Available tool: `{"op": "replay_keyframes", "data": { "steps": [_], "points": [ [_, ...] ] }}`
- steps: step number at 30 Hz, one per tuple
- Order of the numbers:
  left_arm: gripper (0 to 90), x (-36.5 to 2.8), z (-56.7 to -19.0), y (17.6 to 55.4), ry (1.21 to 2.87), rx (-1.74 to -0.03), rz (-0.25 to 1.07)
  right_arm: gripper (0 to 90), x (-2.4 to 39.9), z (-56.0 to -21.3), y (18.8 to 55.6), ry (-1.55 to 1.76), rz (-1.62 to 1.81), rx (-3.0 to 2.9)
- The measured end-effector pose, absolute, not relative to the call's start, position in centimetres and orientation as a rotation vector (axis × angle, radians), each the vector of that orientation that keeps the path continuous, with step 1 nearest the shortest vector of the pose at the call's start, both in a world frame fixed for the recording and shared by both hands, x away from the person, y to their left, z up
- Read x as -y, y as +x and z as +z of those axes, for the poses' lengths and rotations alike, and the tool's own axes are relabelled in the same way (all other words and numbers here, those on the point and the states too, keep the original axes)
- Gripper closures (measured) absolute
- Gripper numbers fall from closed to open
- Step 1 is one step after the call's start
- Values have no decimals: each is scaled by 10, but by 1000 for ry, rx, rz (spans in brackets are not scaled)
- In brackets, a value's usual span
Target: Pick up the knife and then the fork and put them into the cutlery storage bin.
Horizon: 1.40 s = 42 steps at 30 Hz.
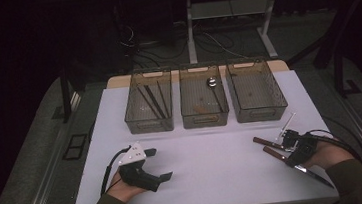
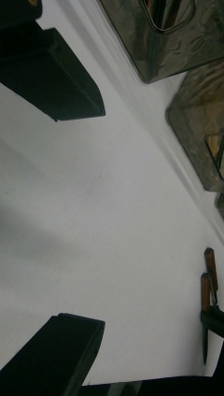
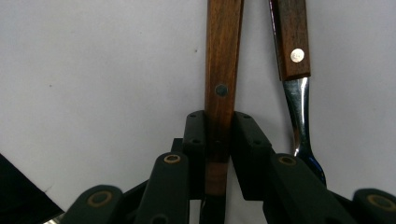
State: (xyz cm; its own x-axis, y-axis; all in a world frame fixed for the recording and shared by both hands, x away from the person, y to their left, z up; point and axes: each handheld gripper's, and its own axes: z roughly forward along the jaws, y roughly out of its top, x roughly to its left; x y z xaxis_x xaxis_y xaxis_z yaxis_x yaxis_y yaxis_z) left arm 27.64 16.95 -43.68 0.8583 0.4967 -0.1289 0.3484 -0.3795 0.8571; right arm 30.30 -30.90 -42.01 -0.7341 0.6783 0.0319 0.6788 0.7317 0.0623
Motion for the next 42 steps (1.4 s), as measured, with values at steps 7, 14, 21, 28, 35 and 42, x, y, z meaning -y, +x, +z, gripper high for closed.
{"op": "replay_keyframes", "data": {
  "steps": [7, 14, 21, 28, 35, 42],
  "points": [
    [0, -170, -437, 276, 2005, -618, 181, 766, 308, -418, 300, -1141, -124, 2938],
    [0, -170, -437, 276, 2003, -622, 183, 766, 313, -401, 298, -1154, -355, 2954],
    [0, -170, -437, 276, 2004, -622, 183, 766, 316, -386, 303, -1229, -534, 2963],
    [0, -171, -437, 277, 2001, -626, 184, 765, 320, -375, 315, -1303, -704, 2951],
    [0, -172, -437, 277, 2003, -627, 184, 766, 323, -364, 326, -1383, -899, 2914],
    [0, -172, -437, 277, 2000, -628, 183, 766, 323, -351, 336, -1438, -1076, 2887]
  ]
}}
